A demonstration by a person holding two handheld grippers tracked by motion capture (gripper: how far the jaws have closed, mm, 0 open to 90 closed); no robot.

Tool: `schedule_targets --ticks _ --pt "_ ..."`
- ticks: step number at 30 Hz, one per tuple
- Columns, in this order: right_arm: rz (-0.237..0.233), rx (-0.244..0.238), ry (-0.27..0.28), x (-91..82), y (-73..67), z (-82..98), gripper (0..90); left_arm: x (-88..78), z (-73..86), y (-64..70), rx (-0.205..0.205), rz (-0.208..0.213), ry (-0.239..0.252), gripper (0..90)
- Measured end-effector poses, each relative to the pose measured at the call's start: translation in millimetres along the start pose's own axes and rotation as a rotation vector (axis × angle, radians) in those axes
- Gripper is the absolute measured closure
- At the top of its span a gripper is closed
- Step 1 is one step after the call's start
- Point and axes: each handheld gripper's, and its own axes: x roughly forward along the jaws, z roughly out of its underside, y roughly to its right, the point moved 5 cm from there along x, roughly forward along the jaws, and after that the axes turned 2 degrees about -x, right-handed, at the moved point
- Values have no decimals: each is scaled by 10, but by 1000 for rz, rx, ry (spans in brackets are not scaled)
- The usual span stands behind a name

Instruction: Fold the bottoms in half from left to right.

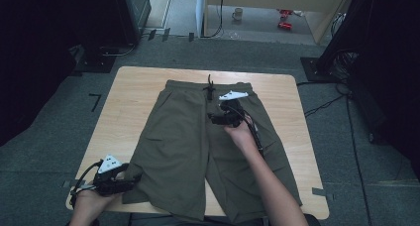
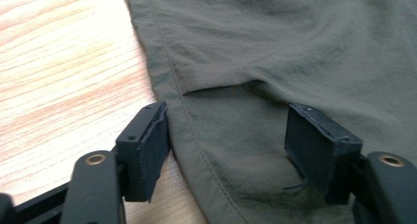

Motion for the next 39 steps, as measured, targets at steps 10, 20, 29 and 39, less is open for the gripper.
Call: schedule_targets --ticks 10,20,29,39 --pt "2 -14 4 173 -66 -123 358 9 -2 13 3 17 -4 260" --pt "-7 13 21 318 -117 -262 369 19 7 26 35 22 -5 219" --pt "-9 5 27 428 -161 -431 372 19 4 28 31 7 -6 253" --pt "-25 15 55 609 -240 -524 368 8 -9 21 17 -8 -10 331"
